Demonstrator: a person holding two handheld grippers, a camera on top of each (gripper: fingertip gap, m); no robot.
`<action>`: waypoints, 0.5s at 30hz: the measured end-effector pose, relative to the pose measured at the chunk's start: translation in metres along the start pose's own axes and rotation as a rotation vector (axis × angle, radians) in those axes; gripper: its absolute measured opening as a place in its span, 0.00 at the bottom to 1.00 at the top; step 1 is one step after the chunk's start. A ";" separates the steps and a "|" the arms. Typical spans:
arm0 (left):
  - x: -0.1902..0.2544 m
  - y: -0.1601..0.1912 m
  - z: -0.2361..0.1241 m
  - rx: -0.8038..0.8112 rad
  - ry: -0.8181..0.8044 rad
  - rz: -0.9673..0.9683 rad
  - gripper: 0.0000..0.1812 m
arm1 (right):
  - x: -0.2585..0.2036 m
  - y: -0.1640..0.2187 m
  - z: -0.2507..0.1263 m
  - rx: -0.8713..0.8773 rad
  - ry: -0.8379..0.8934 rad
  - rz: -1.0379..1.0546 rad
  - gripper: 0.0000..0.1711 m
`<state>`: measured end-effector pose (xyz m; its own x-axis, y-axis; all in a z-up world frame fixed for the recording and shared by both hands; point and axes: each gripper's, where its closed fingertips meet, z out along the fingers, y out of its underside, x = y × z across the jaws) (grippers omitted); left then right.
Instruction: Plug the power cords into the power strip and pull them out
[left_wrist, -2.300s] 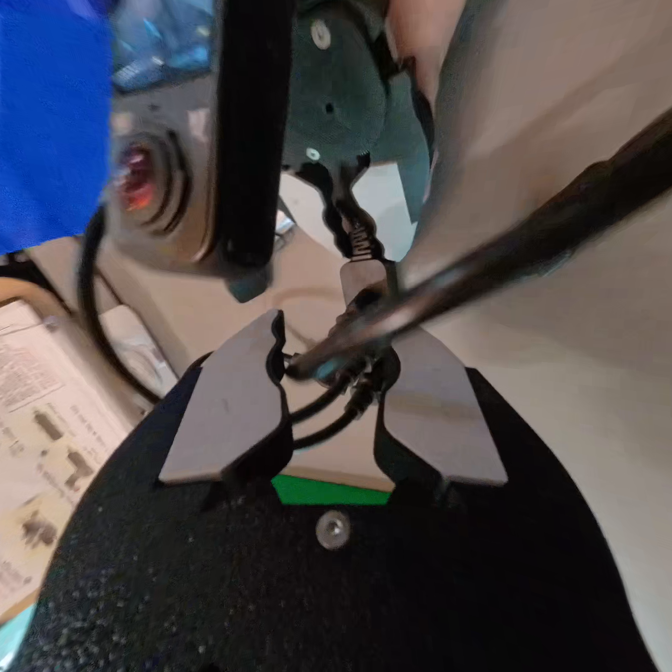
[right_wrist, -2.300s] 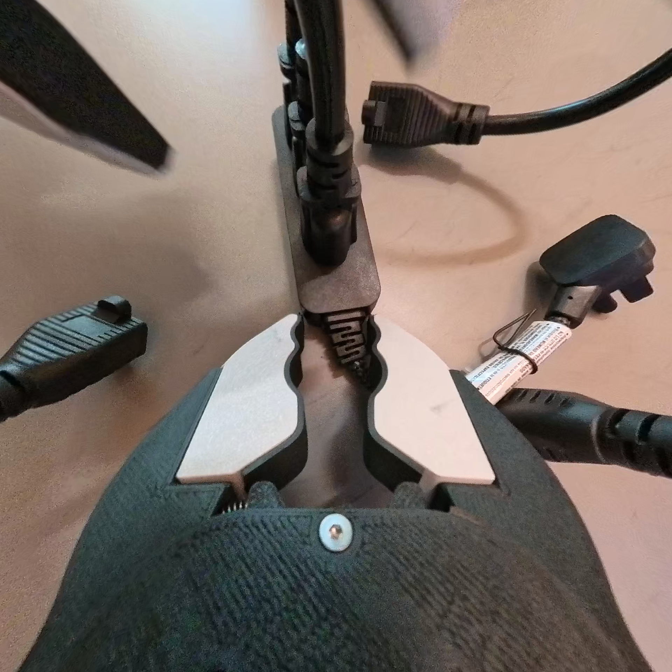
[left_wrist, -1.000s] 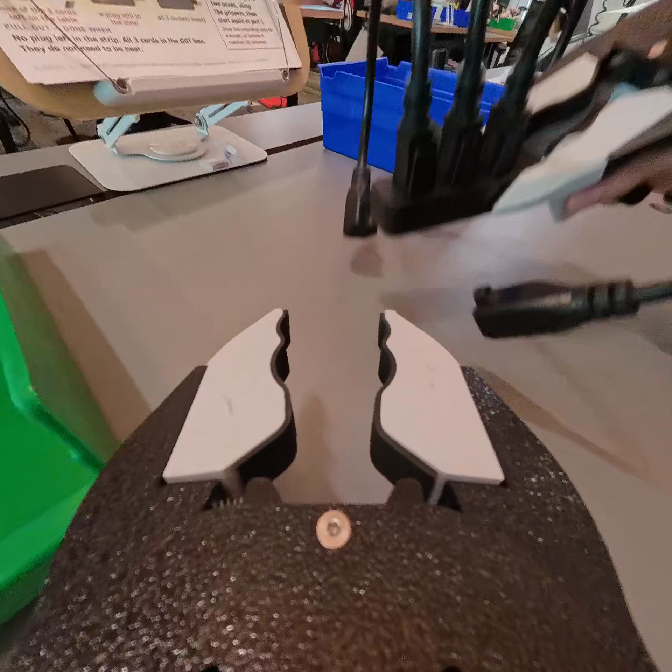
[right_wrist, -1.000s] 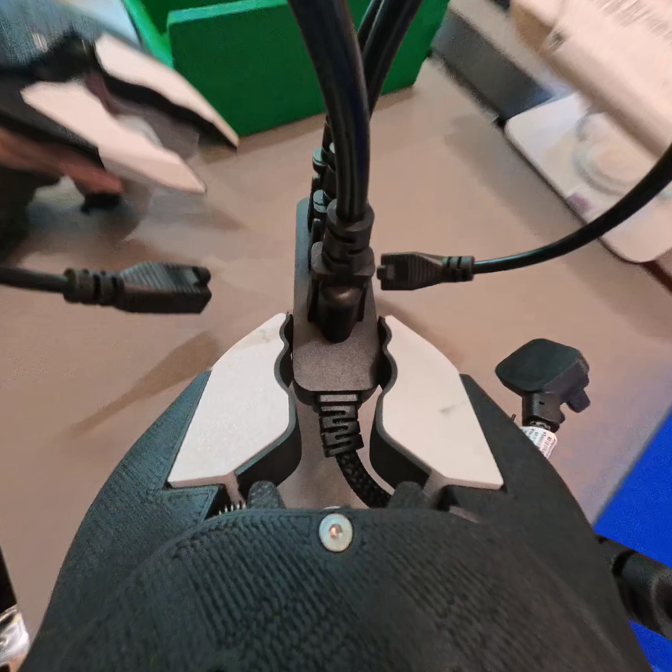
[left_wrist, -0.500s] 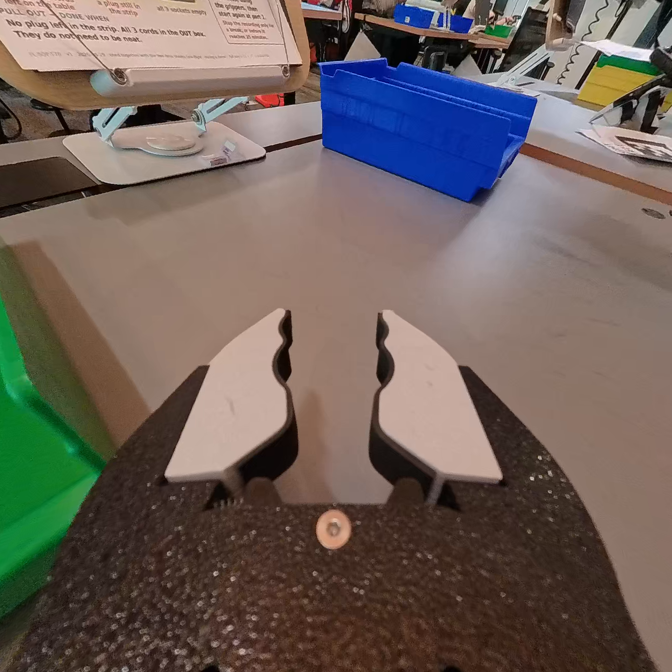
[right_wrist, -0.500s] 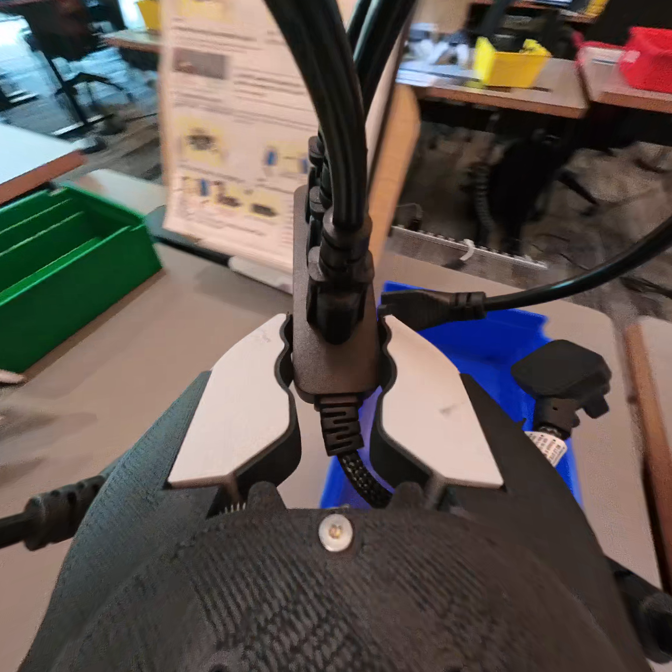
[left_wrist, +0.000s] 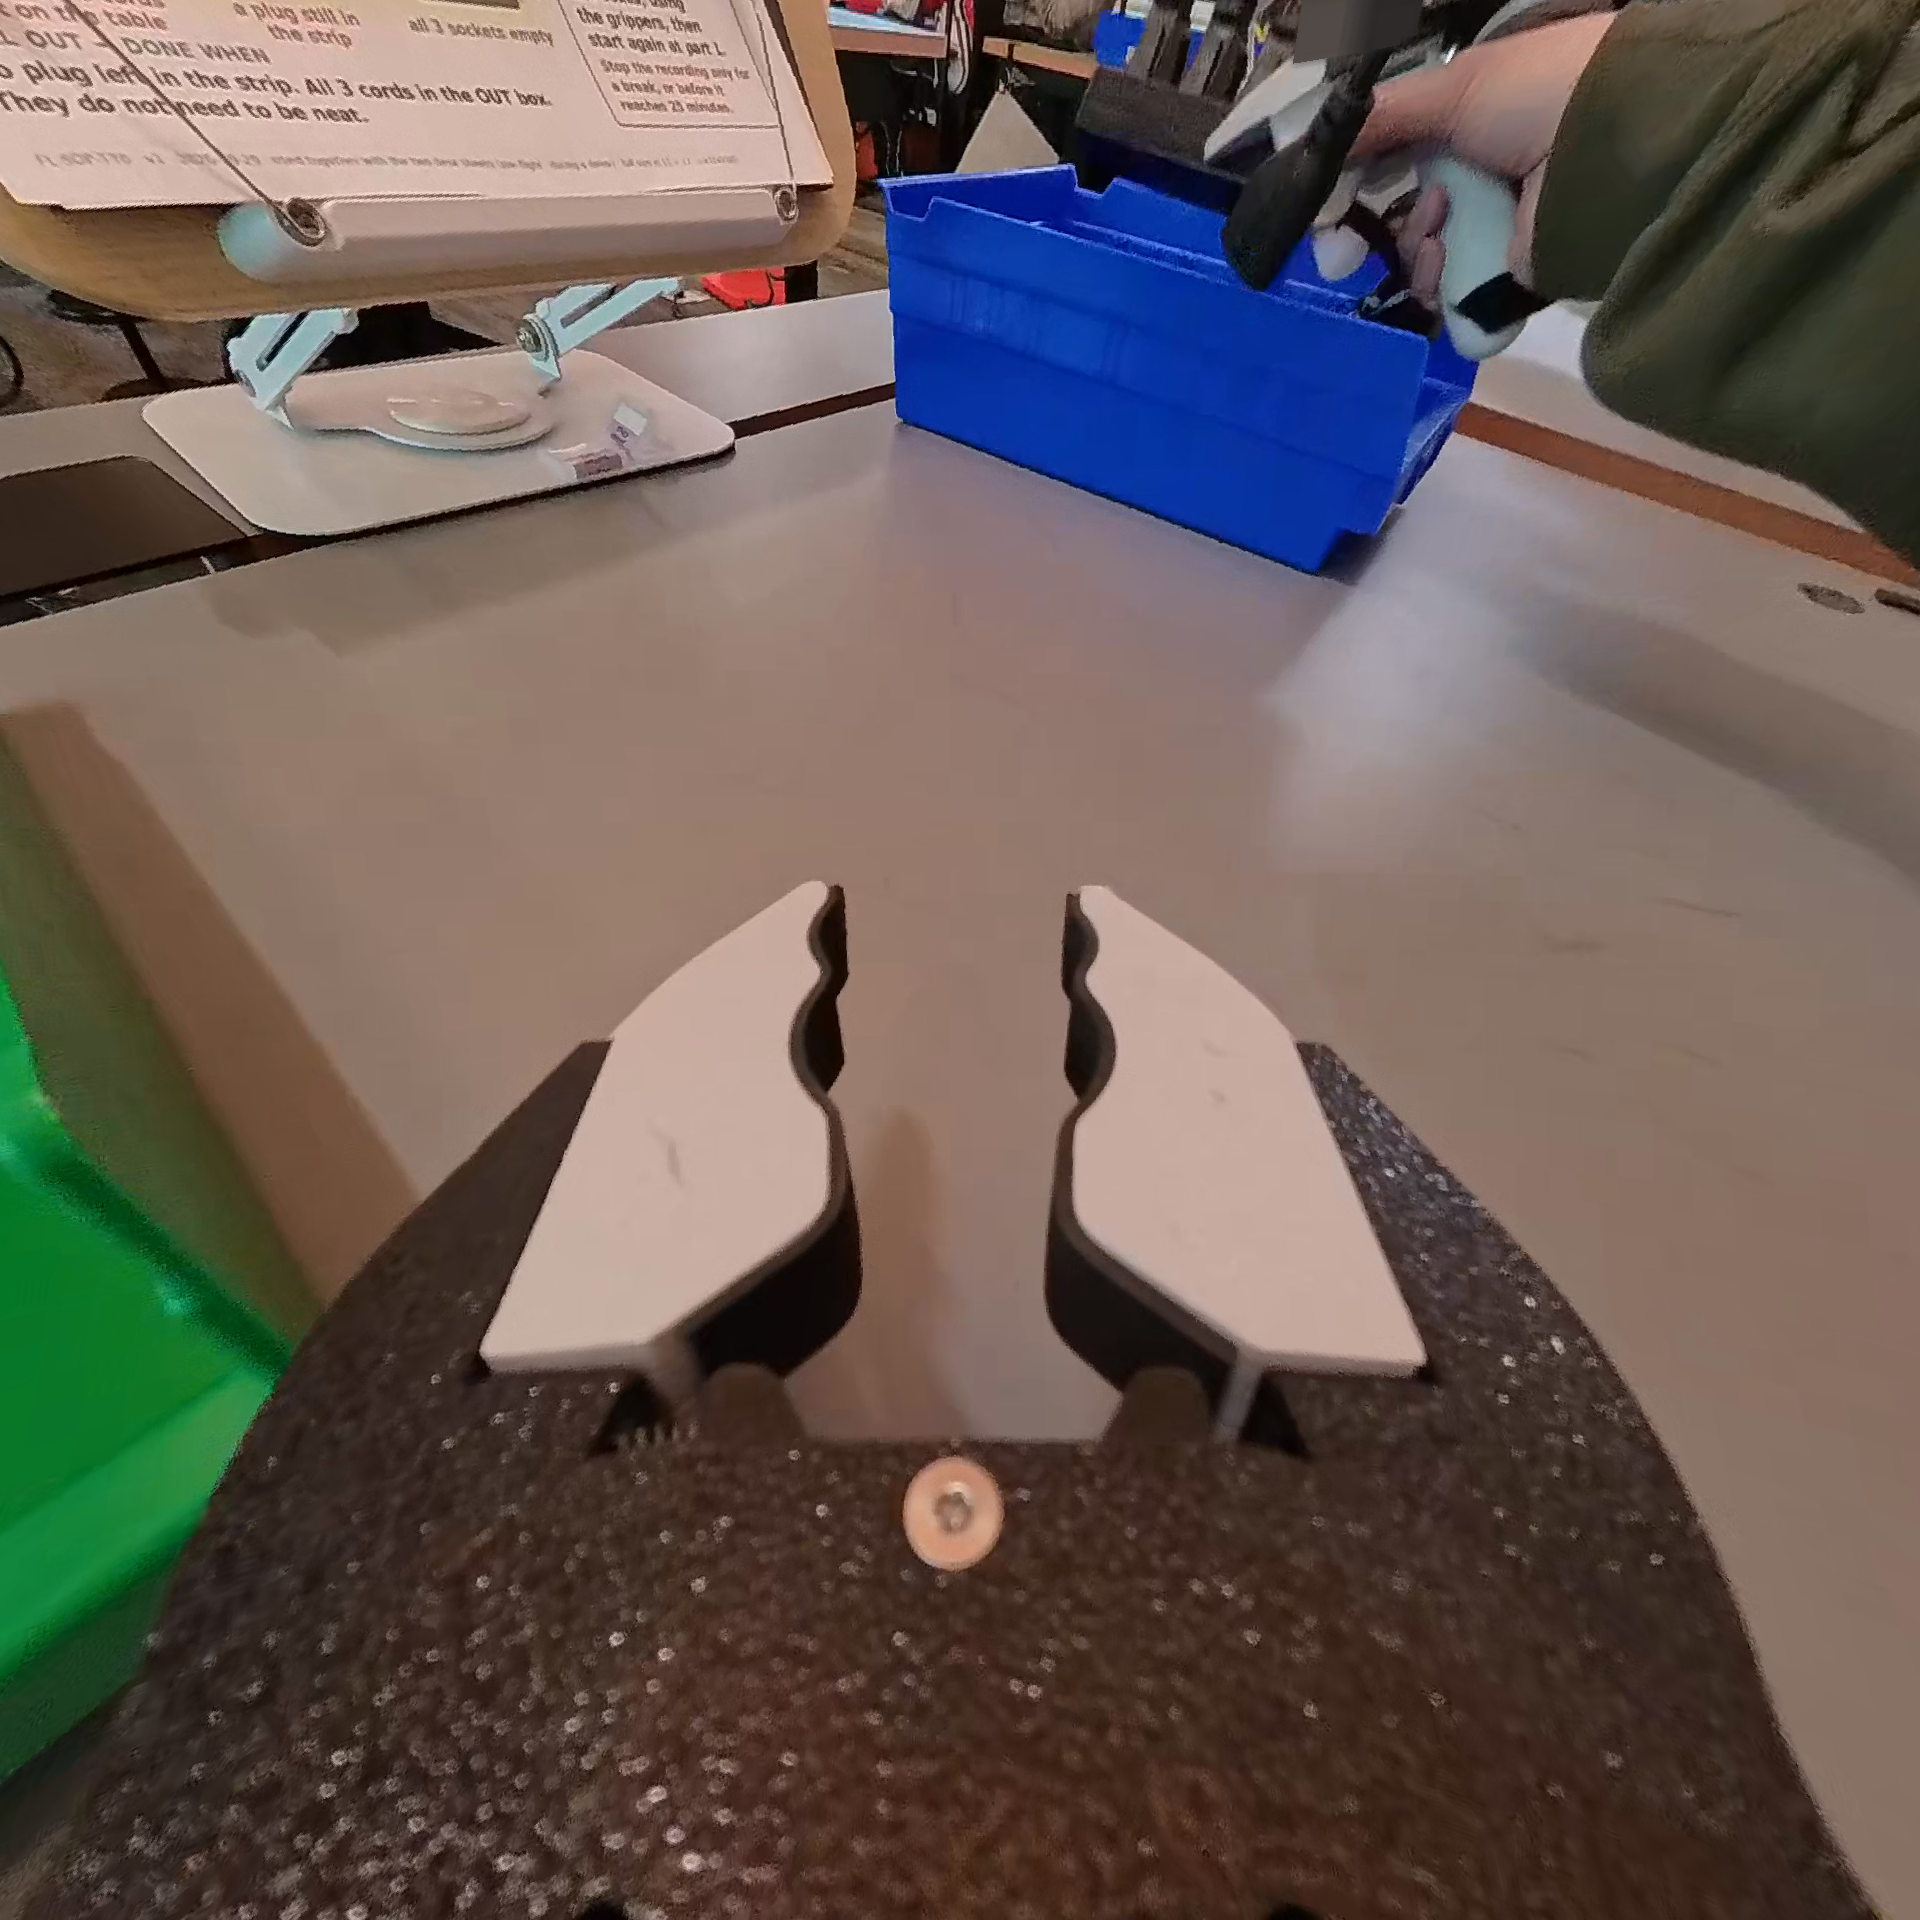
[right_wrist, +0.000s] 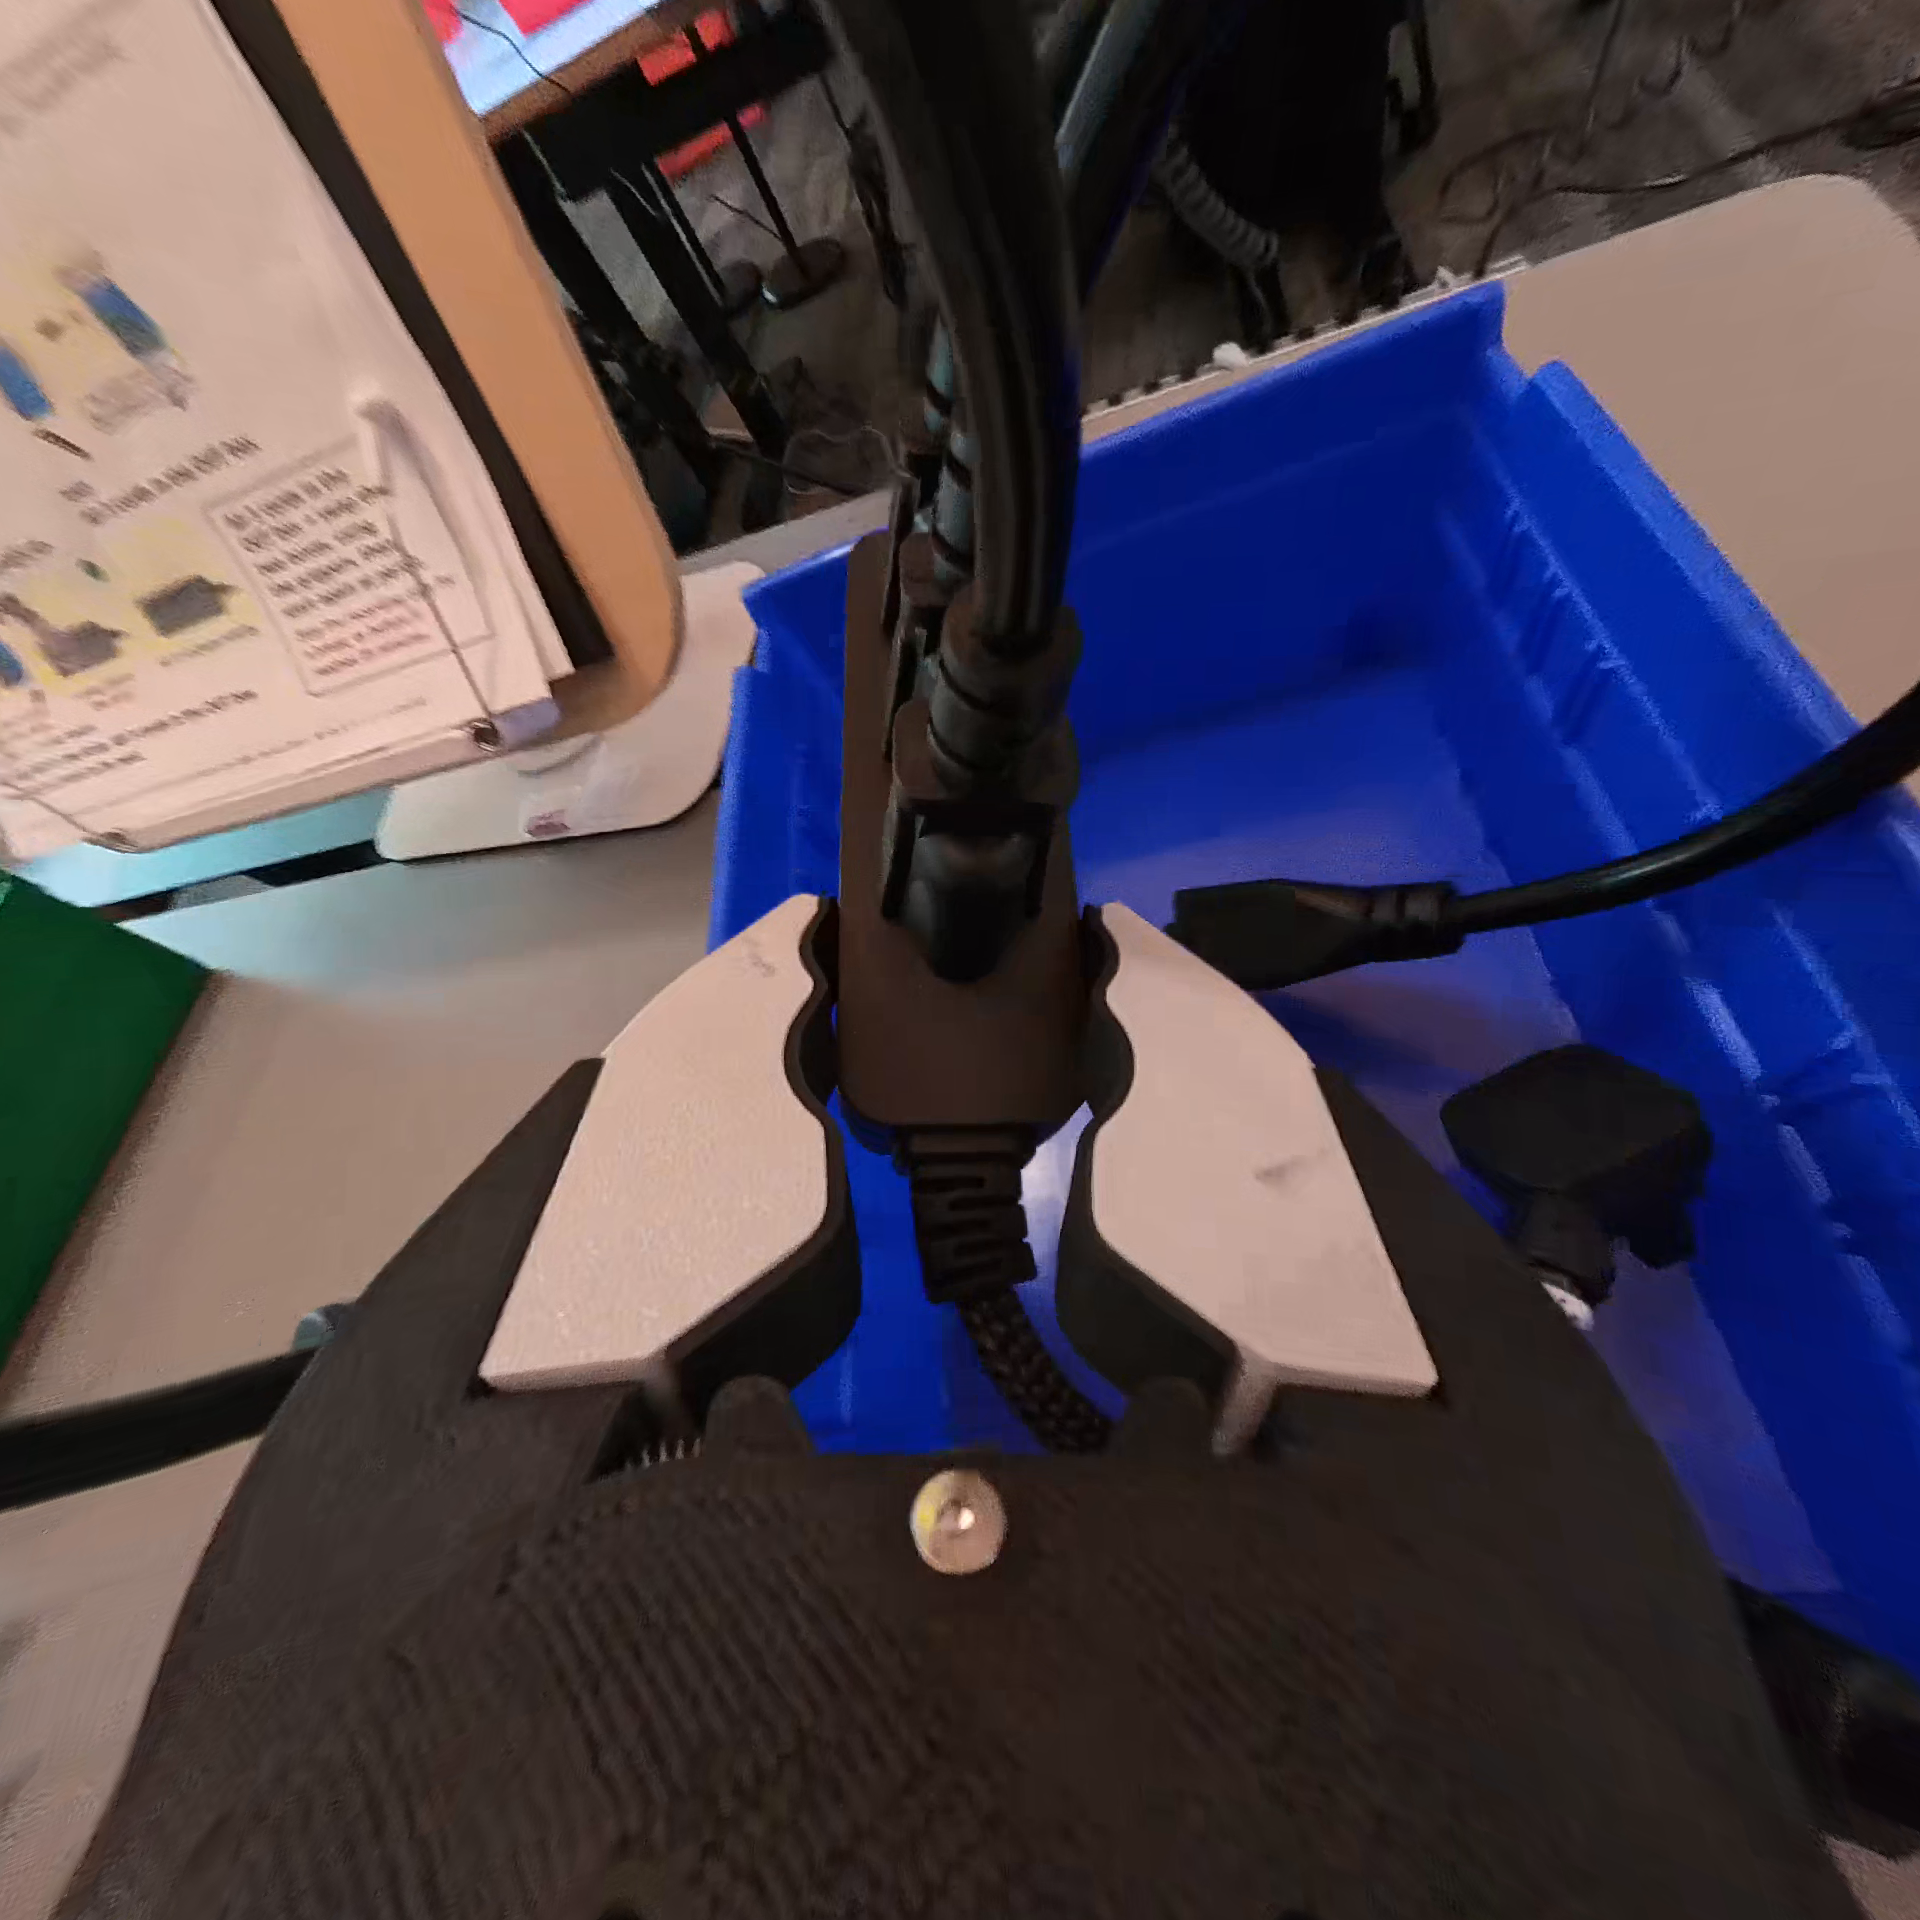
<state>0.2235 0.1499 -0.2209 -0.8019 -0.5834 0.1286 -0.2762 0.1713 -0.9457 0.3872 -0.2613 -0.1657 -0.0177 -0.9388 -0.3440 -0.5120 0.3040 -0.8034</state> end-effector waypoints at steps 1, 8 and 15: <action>-0.001 0.000 0.000 0.001 0.000 -0.006 0.21 | 0.003 0.001 0.002 0.000 0.019 -0.012 0.26; 0.002 0.004 0.003 -0.032 0.005 0.014 0.21 | 0.019 0.035 0.019 -0.167 0.135 -0.190 0.27; 0.005 0.008 0.007 -0.071 0.002 0.052 0.21 | 0.004 0.065 0.009 -0.291 0.004 -0.255 0.40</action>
<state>0.2206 0.1425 -0.2302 -0.8173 -0.5705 0.0805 -0.2712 0.2576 -0.9274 0.3621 -0.2439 -0.2236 0.1386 -0.9792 -0.1480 -0.7224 0.0023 -0.6914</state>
